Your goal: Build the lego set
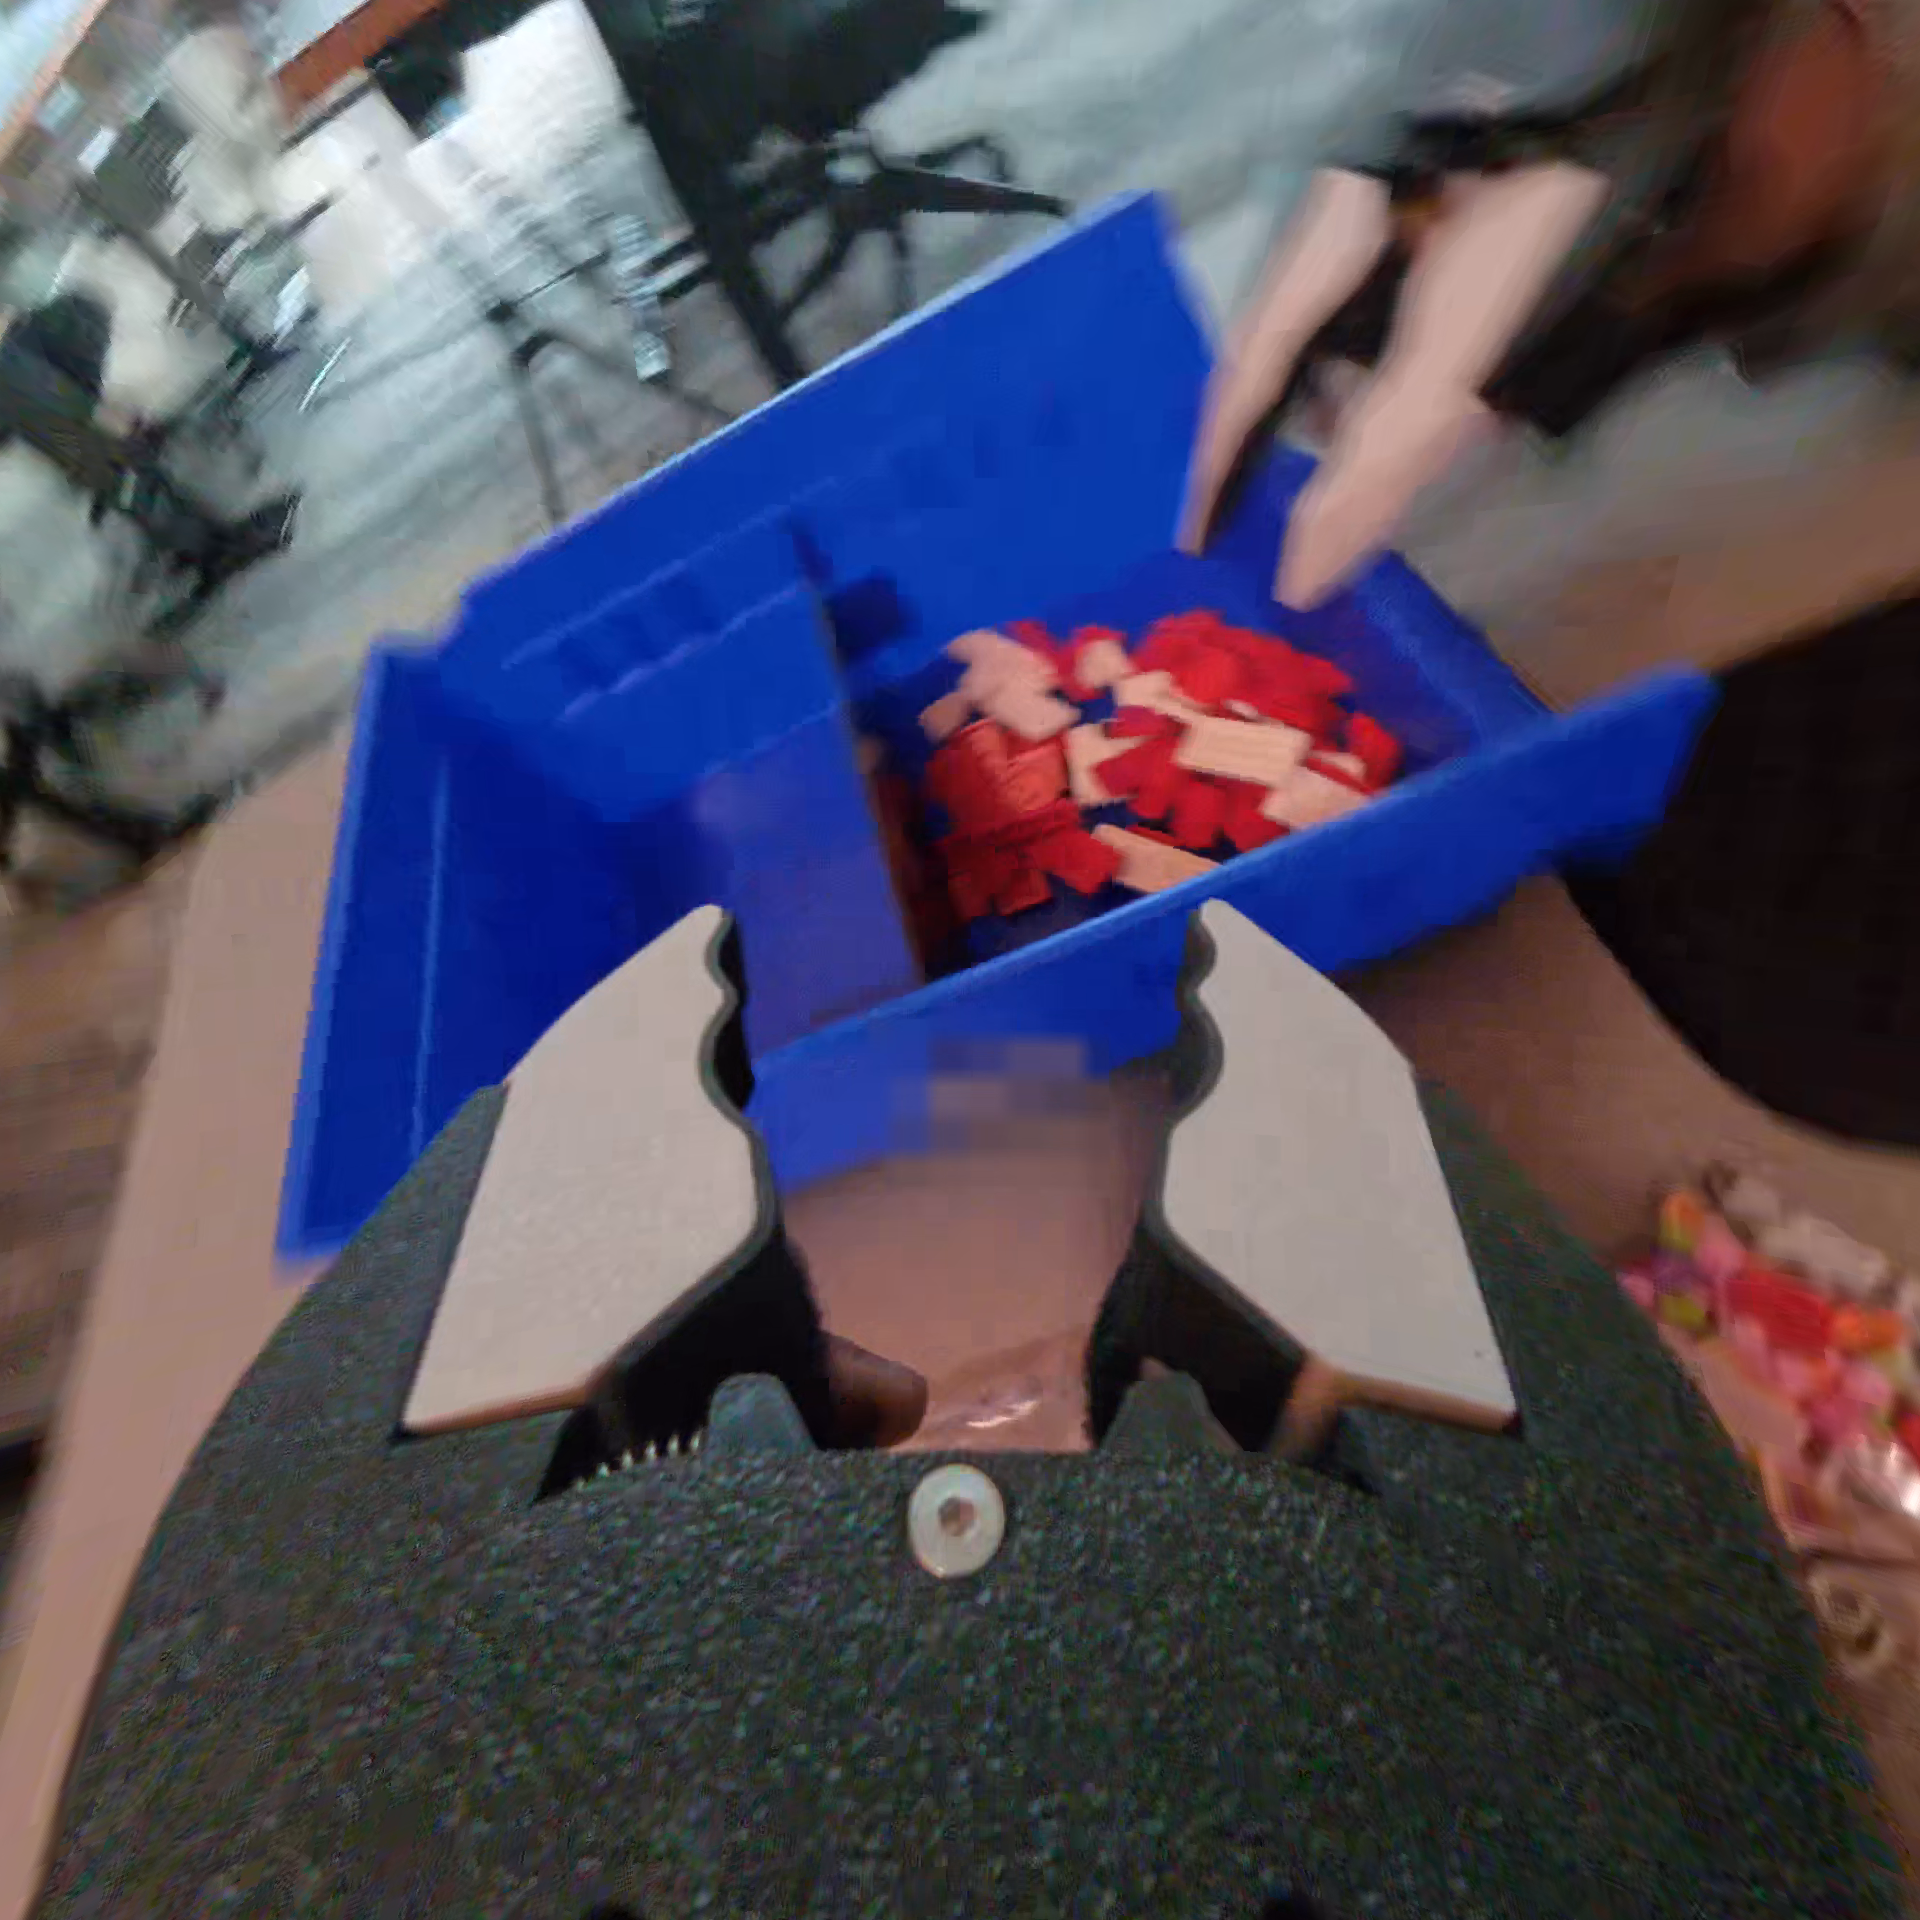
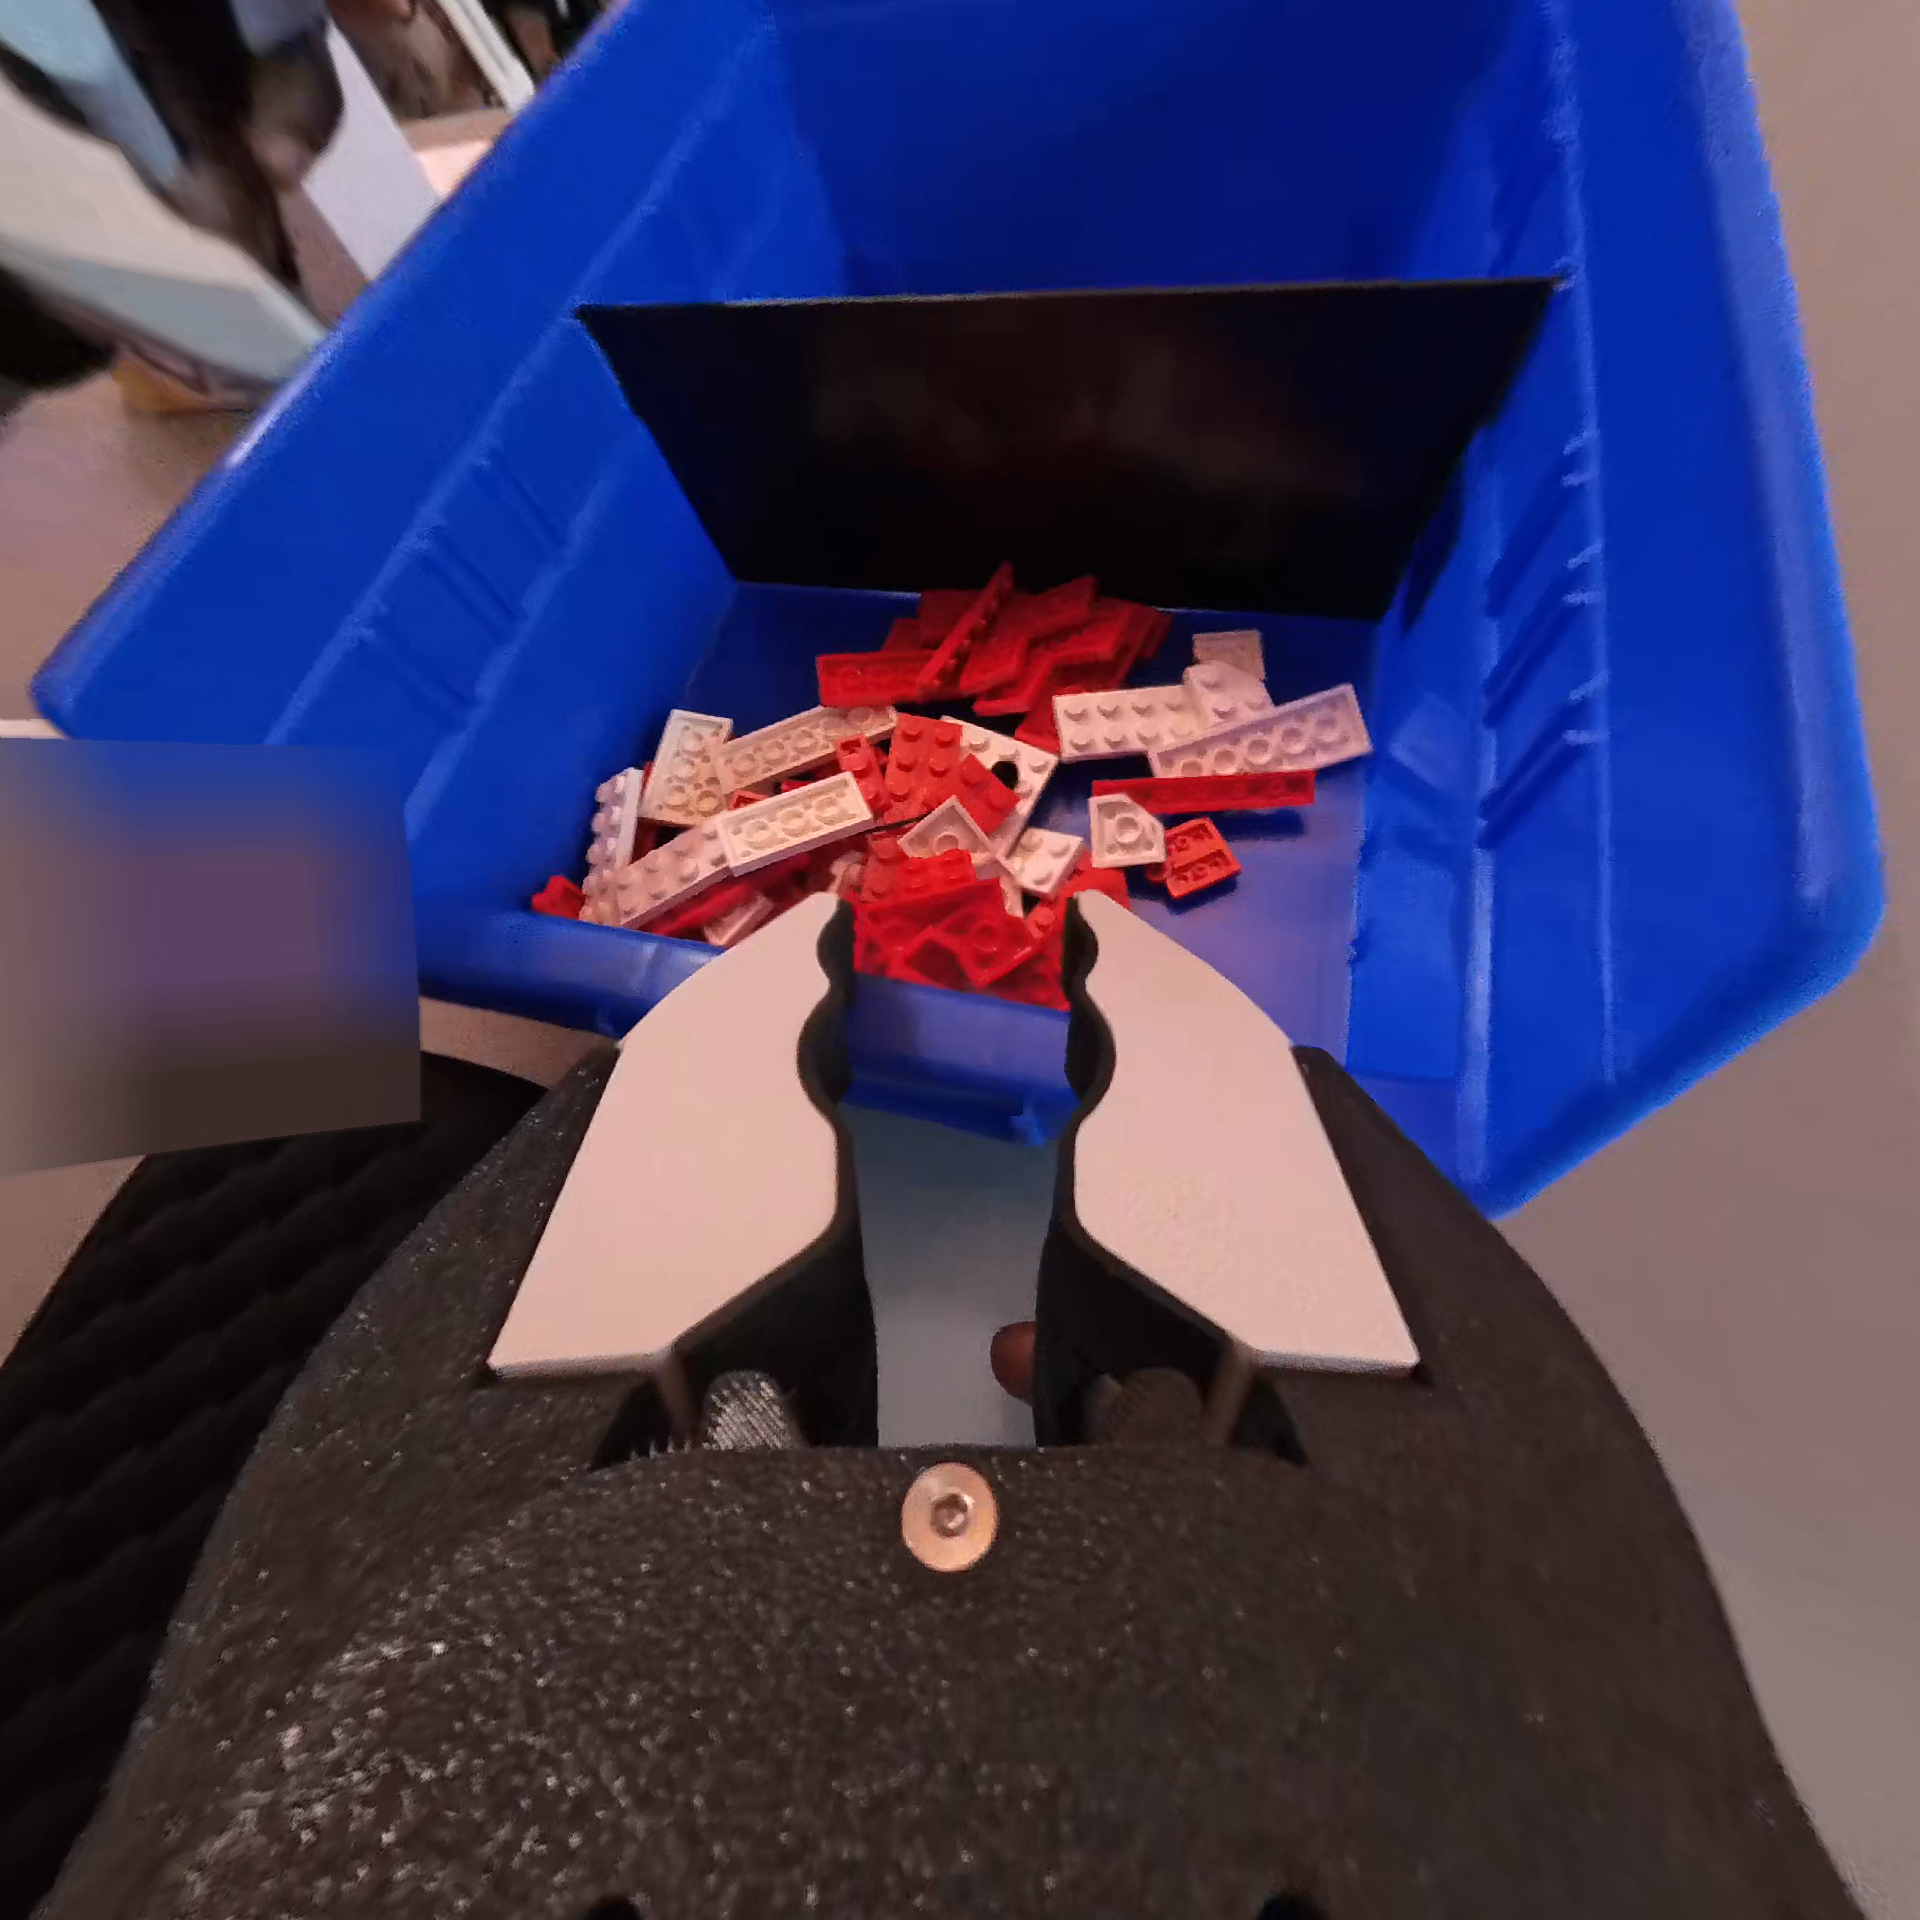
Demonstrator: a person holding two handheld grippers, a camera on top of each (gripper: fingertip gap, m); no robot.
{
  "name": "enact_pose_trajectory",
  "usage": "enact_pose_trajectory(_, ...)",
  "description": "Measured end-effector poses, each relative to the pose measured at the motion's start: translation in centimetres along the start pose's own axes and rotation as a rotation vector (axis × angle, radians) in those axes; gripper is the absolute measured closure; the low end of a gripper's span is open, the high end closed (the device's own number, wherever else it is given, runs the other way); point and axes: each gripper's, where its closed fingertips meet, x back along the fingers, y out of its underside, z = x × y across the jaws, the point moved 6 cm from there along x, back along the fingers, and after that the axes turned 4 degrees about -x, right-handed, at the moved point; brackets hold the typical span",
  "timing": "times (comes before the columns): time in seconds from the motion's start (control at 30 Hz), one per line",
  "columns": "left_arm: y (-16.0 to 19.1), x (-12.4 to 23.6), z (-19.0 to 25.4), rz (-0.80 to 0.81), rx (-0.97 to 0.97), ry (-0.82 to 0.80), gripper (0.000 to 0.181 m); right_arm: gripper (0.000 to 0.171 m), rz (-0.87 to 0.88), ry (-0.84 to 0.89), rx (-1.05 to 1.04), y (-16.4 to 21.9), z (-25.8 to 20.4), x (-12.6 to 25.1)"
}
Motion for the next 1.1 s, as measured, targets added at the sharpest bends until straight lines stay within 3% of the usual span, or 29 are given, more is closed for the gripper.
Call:
enact_pose_trajectory(0.07, 1.0, 0.2, -0.3, 0.071, 0.151, -0.014, 0.114, 0.134, 0.004, -0.030, -0.013, 0.4, -0.5, 0.0)
enact_pose_trajectory(0.13, 1.0, 0.1, 0.2, 0.128, 0.155, 0.022, 0.124, 0.136, 0.023, -0.052, -0.031, 0.7, -0.6, 0.2)
enact_pose_trajectory(0.33, -0.2, -1.8, 1.8, 0.115, 0.093, 0.160, 0.128, 0.137, -0.015, -0.034, -0.027, 1.2, 0.5, 1.2)
enact_pose_trajectory(0.47, -0.6, -2.4, 2.5, 0.099, 0.096, 0.176, 0.128, 0.146, -0.012, -0.011, -0.005, 1.6, 0.4, 1.6)
enact_pose_trajectory(0.83, -1.1, -3.7, 3.7, -0.086, -0.044, 0.200, 0.125, 0.144, 0.019, 0.070, 0.025, 2.0, 0.4, 1.6)
enact_pose_trajectory(0.9, -1.3, -3.3, 3.7, -0.082, -0.069, 0.160, 0.125, 0.132, 0.044, 0.104, 0.029, 1.8, 0.7, 1.9)
enact_pose_trajectory(0.97, -1.9, -1.9, 3.4, -0.041, -0.080, 0.095, 0.123, 0.101, 0.082, 0.079, 0.055, 1.3, 0.1, 3.0)
enact_pose_trajectory(1.1, -4.2, 4.5, 3.2, 0.048, -0.021, -0.022, 0.110, 0.102, 0.206, 0.134, 0.106, -0.4, -1.6, 6.3)
